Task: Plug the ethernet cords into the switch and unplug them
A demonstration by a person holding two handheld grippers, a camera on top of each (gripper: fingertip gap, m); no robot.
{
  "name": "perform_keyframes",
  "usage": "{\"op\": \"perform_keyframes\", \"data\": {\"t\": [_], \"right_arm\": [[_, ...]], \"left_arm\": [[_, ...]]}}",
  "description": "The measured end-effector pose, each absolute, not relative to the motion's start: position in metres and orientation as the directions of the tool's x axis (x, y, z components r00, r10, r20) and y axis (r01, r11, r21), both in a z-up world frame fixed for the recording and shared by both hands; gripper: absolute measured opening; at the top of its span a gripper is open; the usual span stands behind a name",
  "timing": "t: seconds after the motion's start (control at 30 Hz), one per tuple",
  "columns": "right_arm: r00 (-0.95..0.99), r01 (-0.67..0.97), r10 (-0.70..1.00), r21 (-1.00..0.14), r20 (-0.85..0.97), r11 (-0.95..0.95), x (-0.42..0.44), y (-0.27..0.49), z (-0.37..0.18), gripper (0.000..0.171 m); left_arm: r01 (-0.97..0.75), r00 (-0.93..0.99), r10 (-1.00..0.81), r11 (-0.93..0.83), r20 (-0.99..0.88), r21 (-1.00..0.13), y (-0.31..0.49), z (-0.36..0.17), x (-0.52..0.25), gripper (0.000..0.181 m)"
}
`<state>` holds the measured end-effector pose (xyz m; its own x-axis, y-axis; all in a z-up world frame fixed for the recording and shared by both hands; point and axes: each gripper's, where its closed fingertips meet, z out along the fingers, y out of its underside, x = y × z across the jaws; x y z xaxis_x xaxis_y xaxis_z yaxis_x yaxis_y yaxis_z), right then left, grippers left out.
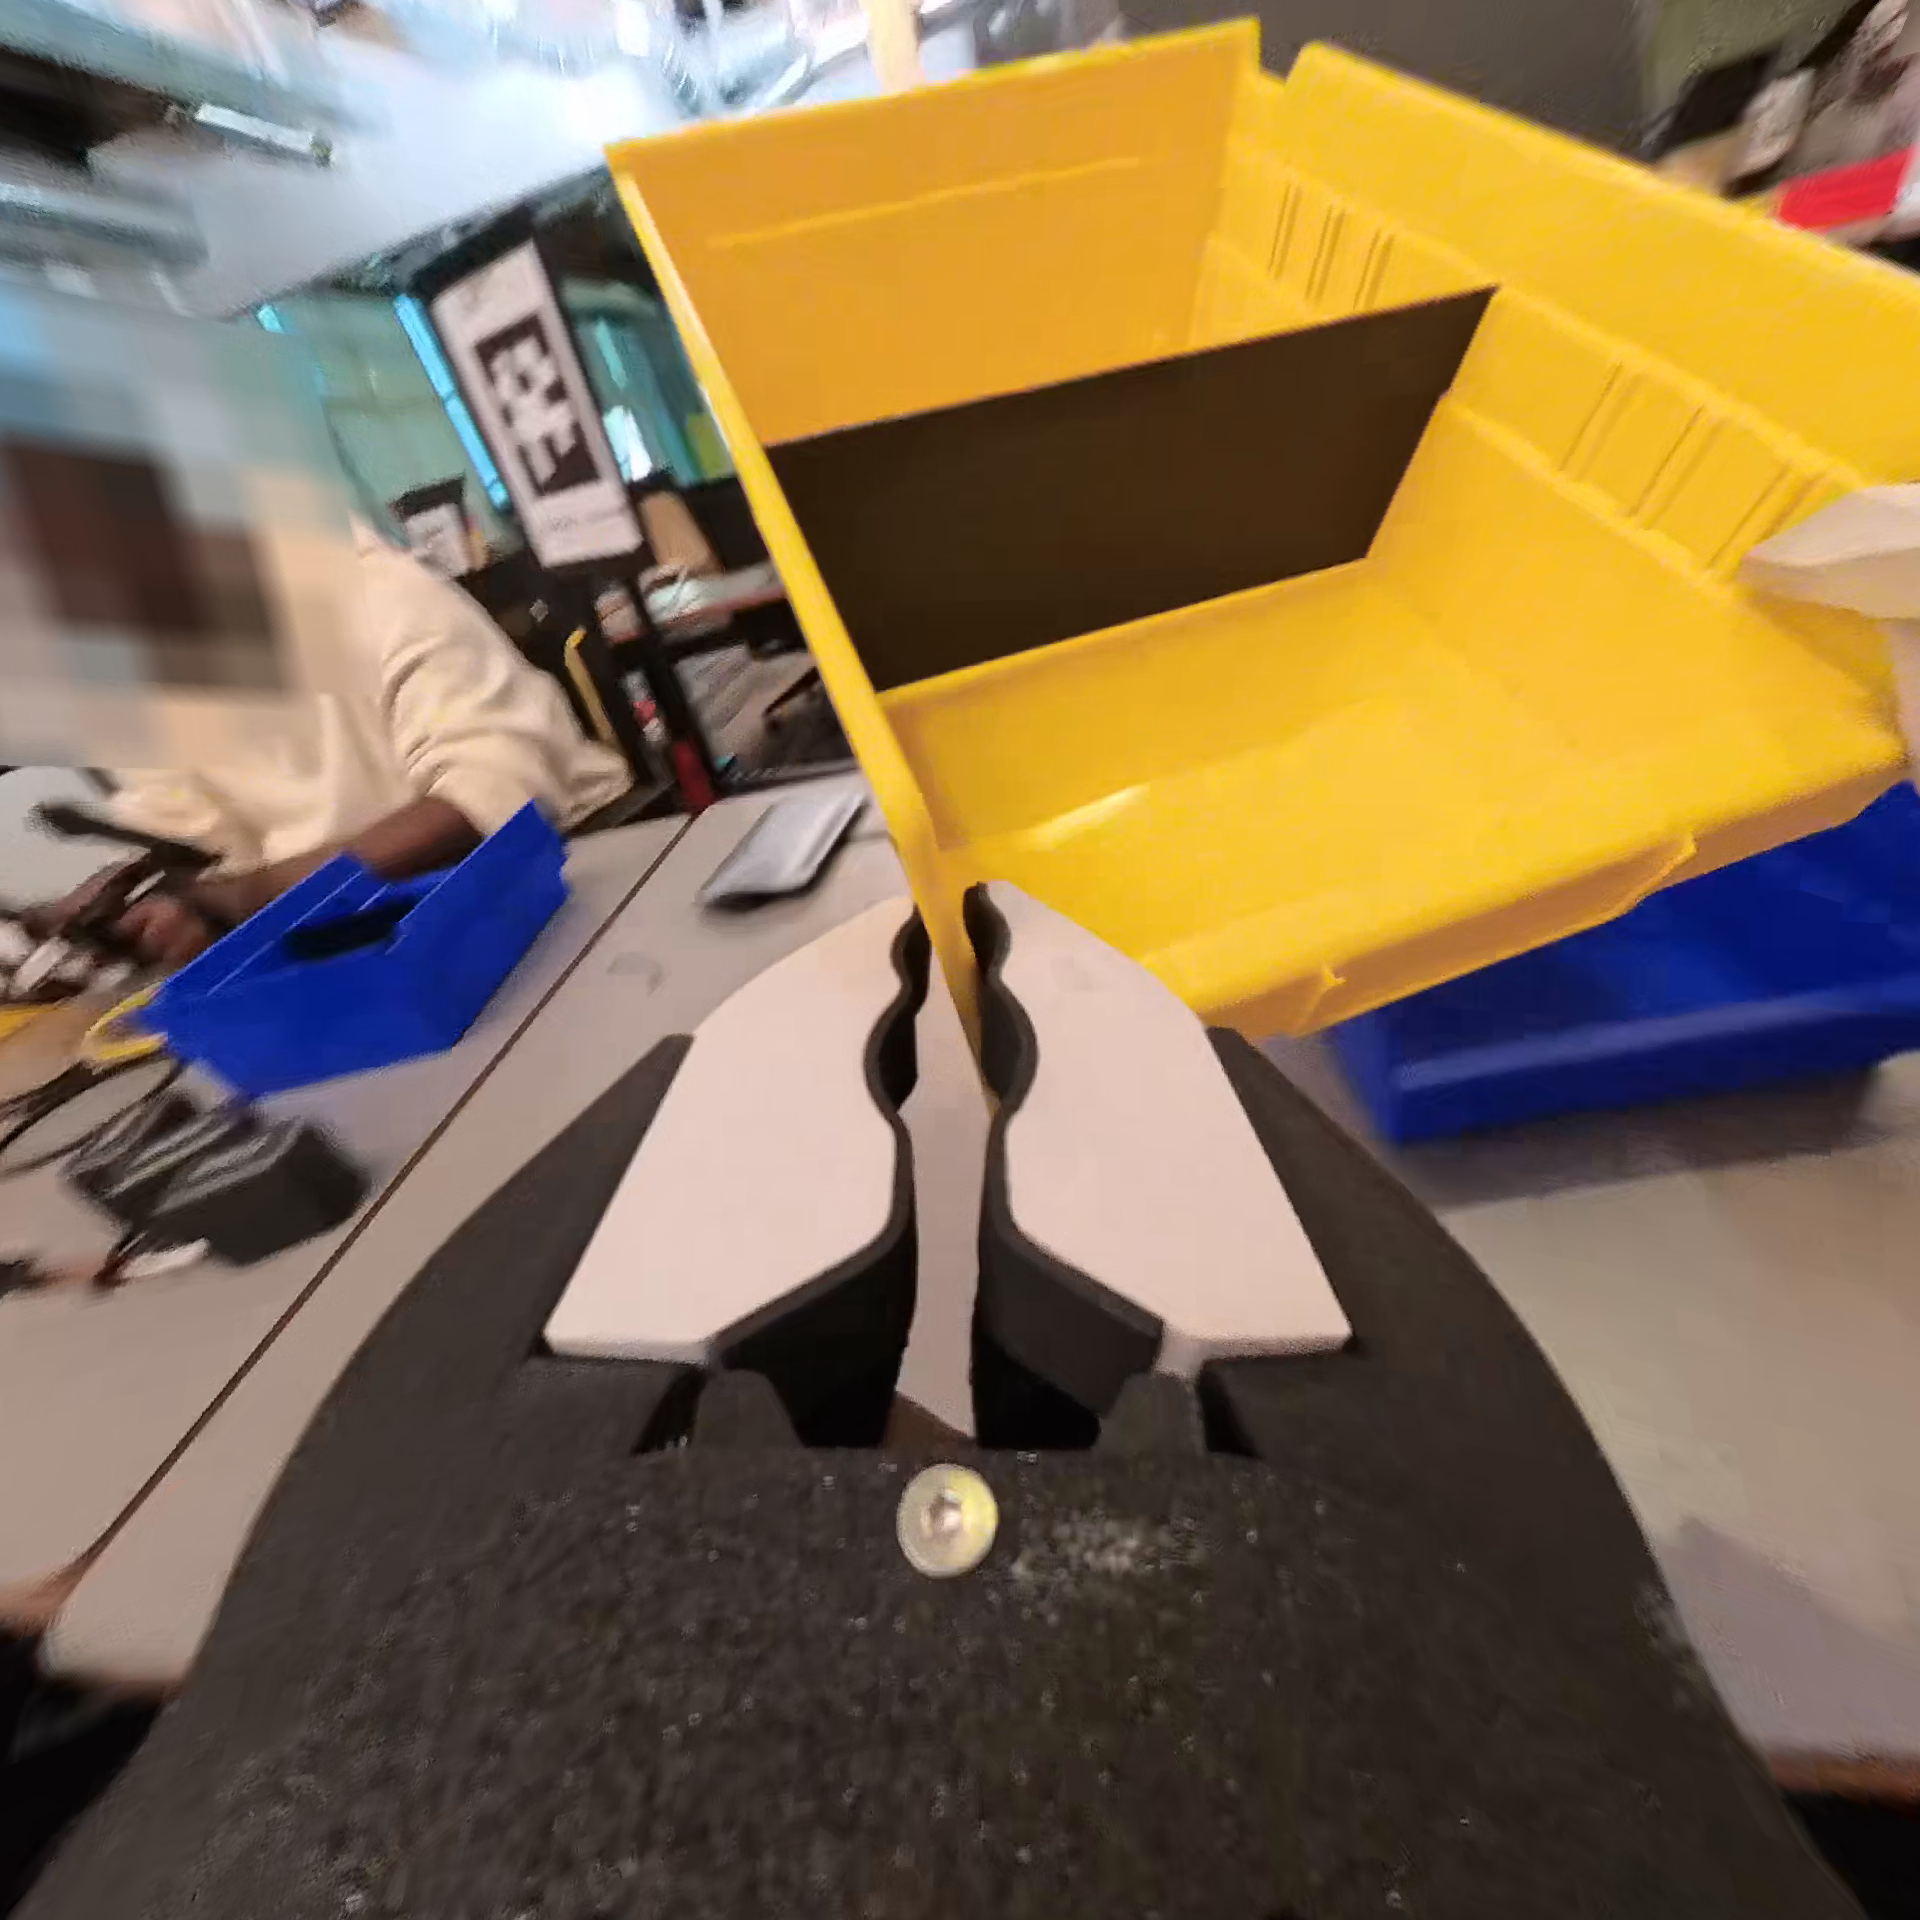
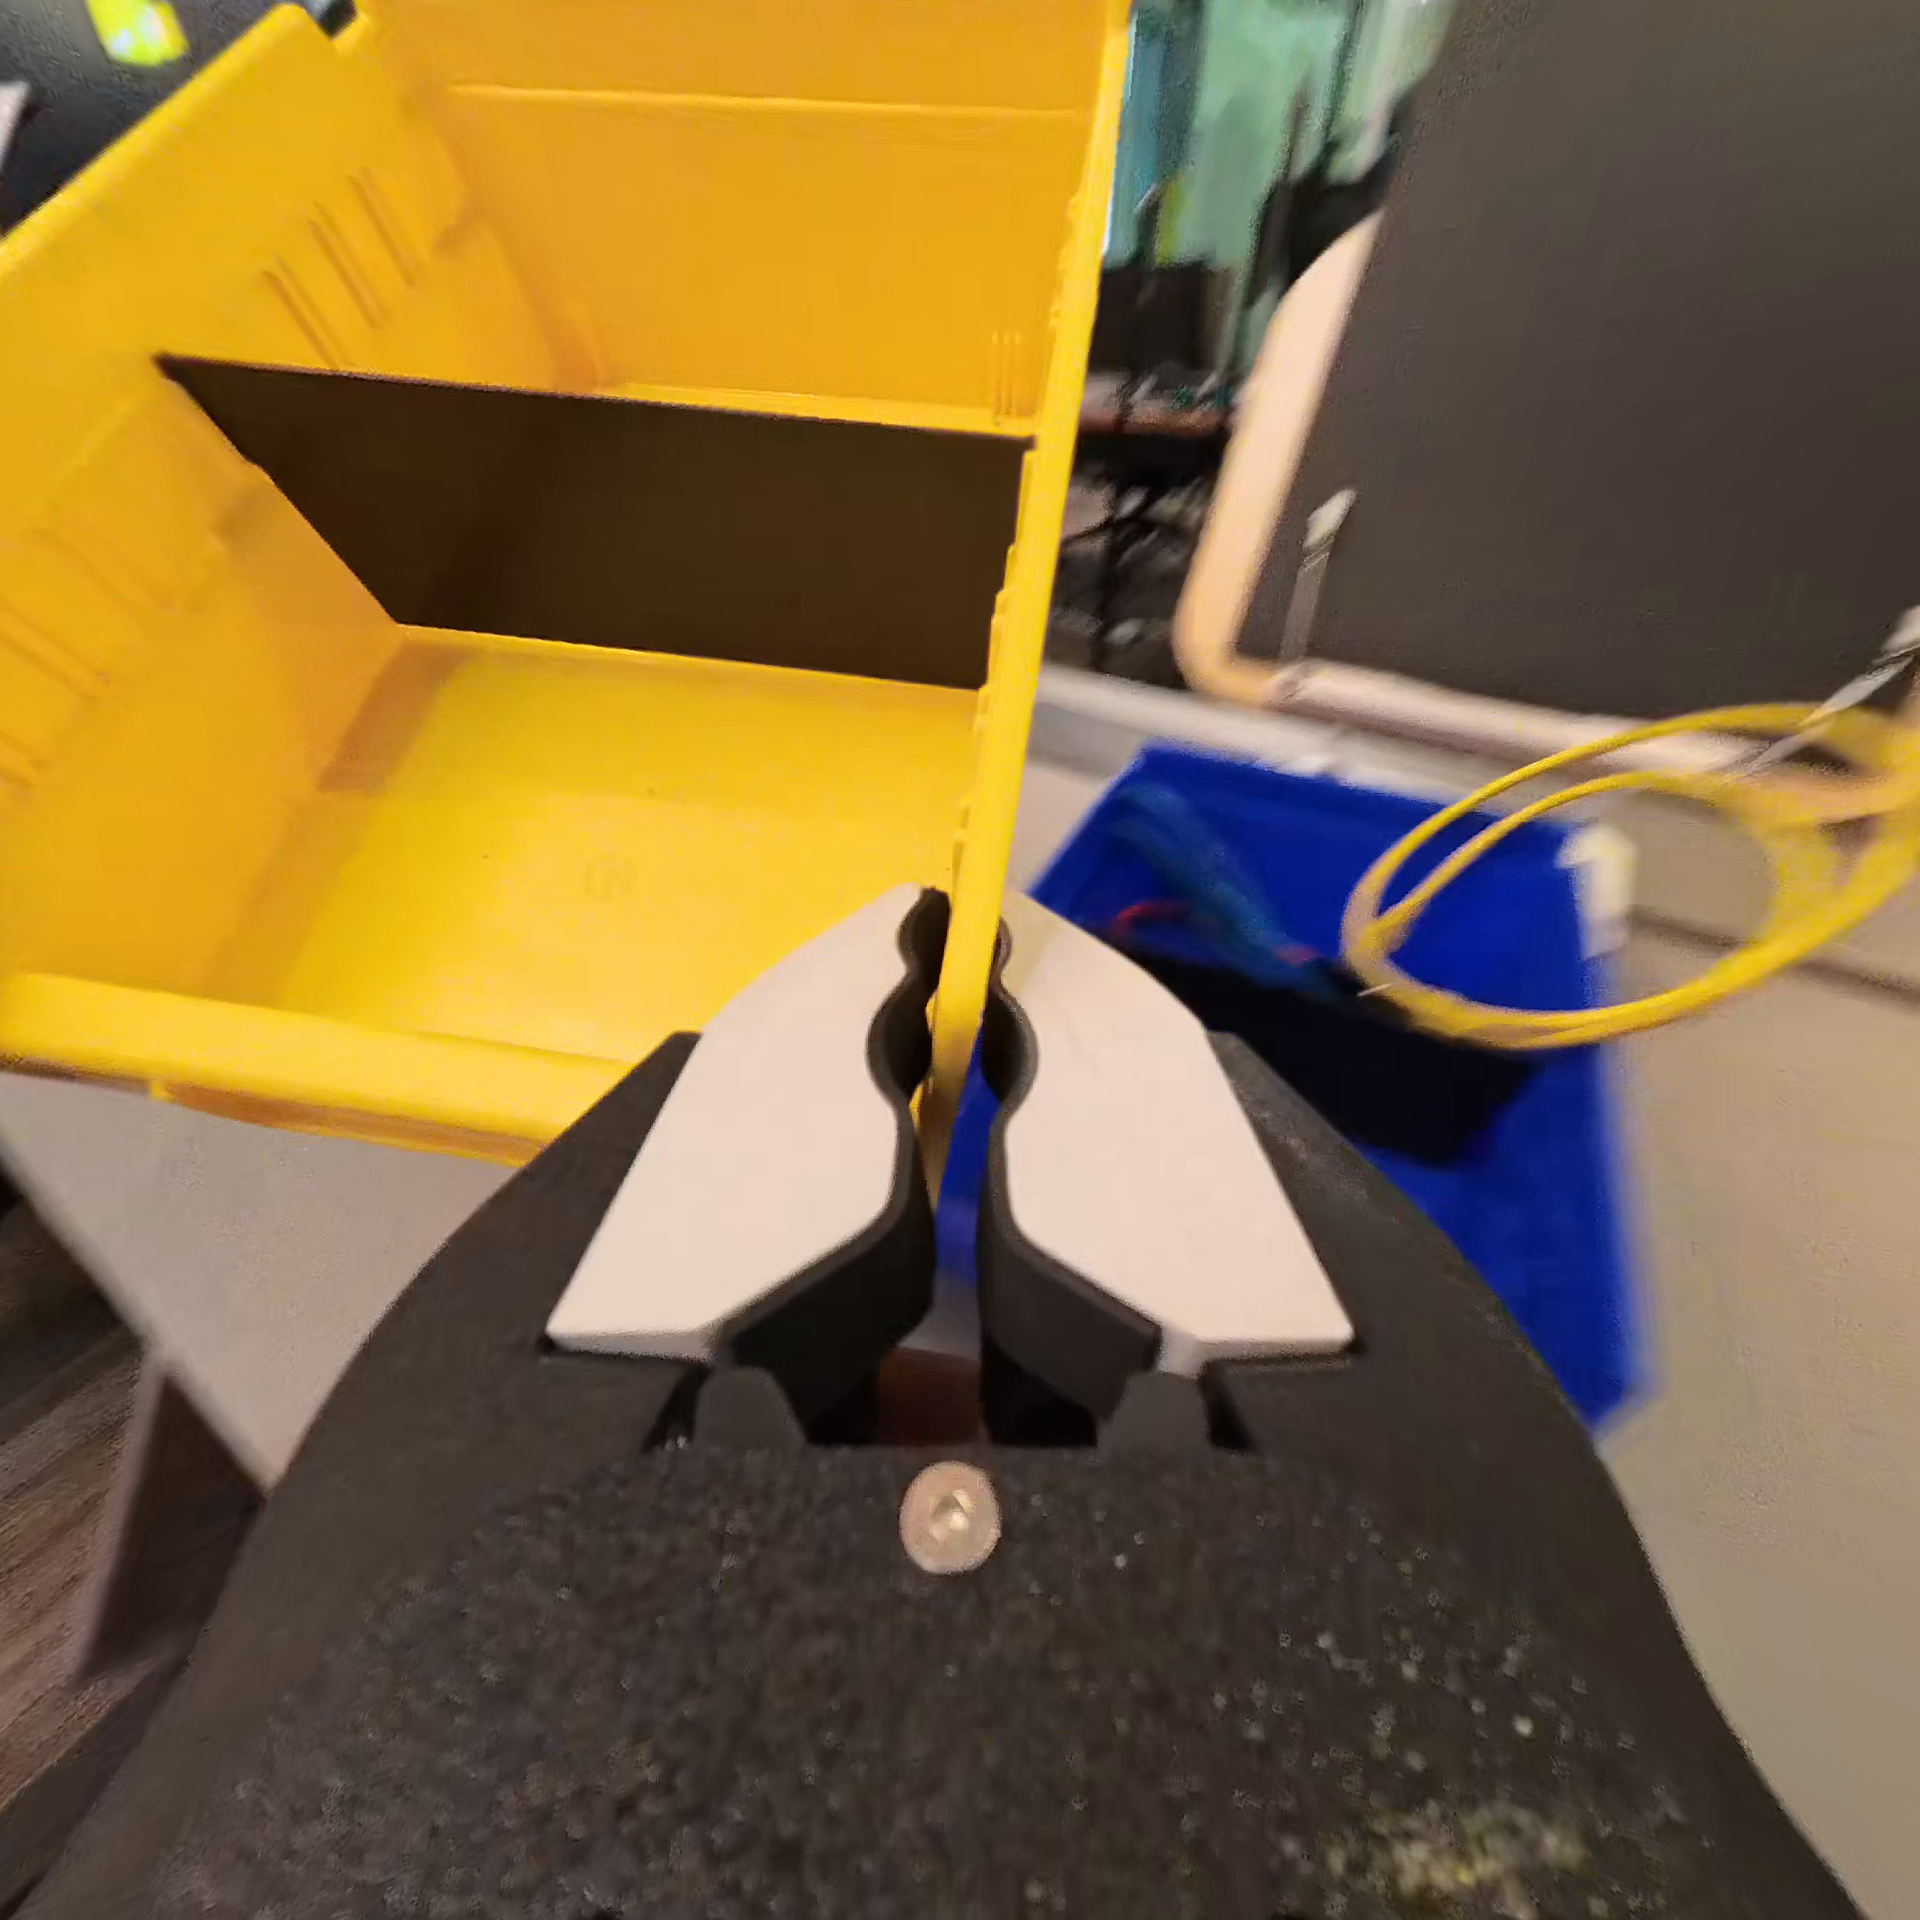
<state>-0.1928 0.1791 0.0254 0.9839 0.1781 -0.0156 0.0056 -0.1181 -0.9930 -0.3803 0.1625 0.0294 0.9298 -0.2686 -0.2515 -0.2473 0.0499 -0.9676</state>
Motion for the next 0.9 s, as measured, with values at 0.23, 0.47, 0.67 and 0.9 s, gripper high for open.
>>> {"op": "perform_keyframes", "data": {"t": [0.23, 0.47, 0.67, 0.9], "right_arm": [[0.985, 0.027, -0.171, -0.999, 0.03, -0.016, -0.001, 0.141, 0.059, 0.003], [0.933, -0.153, -0.359, -0.935, -0.03, -0.321, 0.186, 0.11, -0.049, 0.003], [0.915, -0.267, -0.398, -0.844, -0.07, -0.465, 0.249, 0.09, -0.119, 0.003], [0.916, -0.277, -0.393, -0.834, -0.08, -0.476, 0.278, 0.109, -0.138, 0.003]], "left_arm": [[-0.209, 0.822, -0.518, 0.117, -0.239, -0.971, 0.175, 0.037, -0.186, 0.008], [-0.238, 0.73, -0.676, -0.116, -0.1, -0.964, 0.17, -0.051, 0.005, 0.007], [-0.354, 0.683, -0.724, -0.217, -0.093, -0.91, 0.163, -0.113, 0.072, 0.006], [-0.407, 0.623, -0.778, -0.231, -0.084, -0.884, 0.158, -0.143, 0.093, 0.013]]}}
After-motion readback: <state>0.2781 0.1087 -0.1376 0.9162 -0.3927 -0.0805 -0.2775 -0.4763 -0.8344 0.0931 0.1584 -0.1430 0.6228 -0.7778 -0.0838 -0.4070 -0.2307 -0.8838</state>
